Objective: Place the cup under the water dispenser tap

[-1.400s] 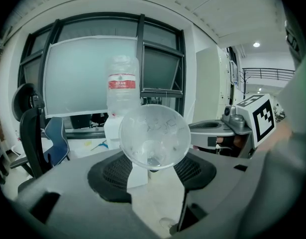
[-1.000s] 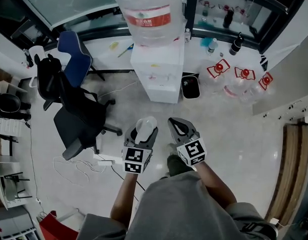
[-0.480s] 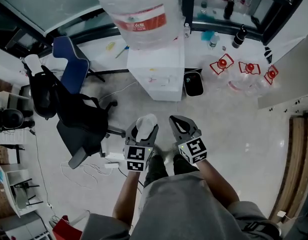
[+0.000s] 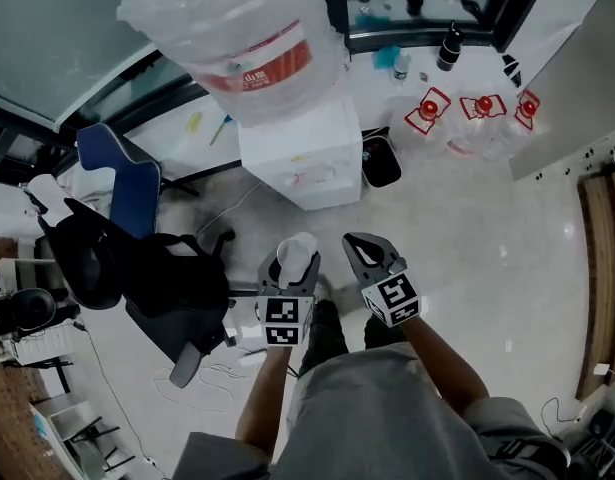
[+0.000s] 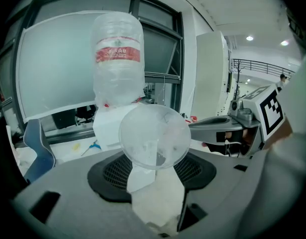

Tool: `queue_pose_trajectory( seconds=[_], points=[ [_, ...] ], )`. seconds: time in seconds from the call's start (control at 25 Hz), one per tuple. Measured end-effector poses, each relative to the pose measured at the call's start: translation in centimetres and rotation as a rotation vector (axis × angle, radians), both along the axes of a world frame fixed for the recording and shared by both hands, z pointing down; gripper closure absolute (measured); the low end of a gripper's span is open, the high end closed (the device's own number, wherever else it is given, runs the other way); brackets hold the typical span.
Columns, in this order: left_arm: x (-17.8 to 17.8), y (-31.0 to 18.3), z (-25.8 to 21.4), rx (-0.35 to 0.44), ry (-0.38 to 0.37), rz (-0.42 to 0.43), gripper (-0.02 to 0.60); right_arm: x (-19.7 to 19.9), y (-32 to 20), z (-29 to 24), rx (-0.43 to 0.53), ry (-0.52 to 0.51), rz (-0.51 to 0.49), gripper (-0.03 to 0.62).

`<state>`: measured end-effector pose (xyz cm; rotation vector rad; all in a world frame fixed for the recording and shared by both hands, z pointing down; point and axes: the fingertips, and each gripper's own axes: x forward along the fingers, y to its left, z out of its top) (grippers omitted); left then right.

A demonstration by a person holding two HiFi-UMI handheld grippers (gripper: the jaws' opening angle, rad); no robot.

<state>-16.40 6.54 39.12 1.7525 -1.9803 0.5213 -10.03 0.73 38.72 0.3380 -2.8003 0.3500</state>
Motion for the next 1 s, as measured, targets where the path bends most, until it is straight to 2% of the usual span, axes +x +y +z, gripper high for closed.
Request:
queue_pose_trajectory(
  seconds=[0.32,0.56,1.0],
  points=[
    [-4.6,-0.5,2.3,-0.034,0.033,0.133,0.325,-3.5,0.1,1.8,-0.040,0.028,0.178,0.585],
    [-6.4,-0.5,5.8,-0.060,0.069,0.192,0.325,-4.0,0.5,4.8,-0.070,0.052,0.297,0.585],
    [-7.0,-2.5,11.3,-0.104,0.079,0.229,0.325,-3.6,-1.6,8.6,-0.080,0.051,0.373,0.585]
  ],
)
